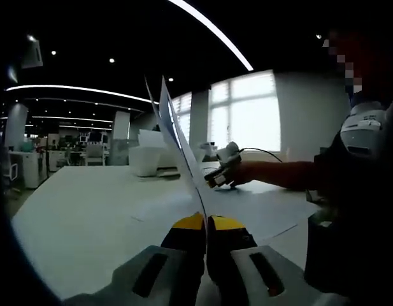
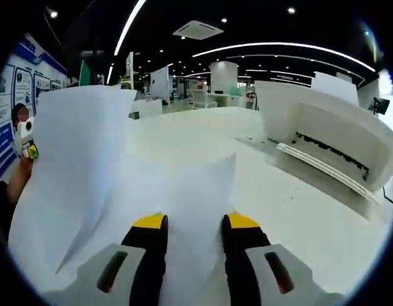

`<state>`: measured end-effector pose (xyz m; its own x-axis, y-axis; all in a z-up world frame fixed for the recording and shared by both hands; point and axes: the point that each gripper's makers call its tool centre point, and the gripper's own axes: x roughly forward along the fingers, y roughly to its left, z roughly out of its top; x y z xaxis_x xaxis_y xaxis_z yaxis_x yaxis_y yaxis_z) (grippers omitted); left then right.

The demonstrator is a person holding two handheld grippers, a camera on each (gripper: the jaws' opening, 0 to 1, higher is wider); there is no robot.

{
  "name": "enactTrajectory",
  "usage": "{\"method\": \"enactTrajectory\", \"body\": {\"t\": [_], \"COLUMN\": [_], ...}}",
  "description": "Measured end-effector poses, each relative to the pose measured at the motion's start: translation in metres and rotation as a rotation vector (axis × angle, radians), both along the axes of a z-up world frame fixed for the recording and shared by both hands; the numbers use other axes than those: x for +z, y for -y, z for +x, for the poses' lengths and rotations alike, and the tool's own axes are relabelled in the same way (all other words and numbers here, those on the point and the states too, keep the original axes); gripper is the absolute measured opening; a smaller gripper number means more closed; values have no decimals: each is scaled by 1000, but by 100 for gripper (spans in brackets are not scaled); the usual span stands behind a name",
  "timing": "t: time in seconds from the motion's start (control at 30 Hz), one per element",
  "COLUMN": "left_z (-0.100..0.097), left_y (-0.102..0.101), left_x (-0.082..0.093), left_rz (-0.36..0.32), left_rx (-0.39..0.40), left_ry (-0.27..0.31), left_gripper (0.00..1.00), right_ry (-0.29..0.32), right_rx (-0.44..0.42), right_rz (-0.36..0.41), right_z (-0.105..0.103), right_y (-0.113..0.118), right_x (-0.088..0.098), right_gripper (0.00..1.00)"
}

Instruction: Organize the stack of printing papers by aligning and flattening the scattered papers on the table

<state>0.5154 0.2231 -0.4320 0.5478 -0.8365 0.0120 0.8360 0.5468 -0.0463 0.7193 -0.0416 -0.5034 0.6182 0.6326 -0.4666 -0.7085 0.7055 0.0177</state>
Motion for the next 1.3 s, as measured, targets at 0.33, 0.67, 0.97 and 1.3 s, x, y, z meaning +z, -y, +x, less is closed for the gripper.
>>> {"method": "enactTrajectory", "body": {"t": [0.33,0.67,0.97,1.3], "left_z": [0,2,3,5], "left_y": [1,1,0,0], "left_x": [-1,-1,-2,-3], "left_rz": [4,5,7,10], "left_rx": [-2,7,11,15], "left_ry": [-8,-9,-14,-26], "left_gripper": [7,7,7,7], "right_ry": [-141,-93,84,207], "right_rx": [65,10,-134,-180], "right_rz": [97,210,247,225], "right_z": [-44,-29,-3,2], "right_y": [-1,18,59,79], "right_x": [7,39,72,91], "right_gripper": [12,3,3,4]}}
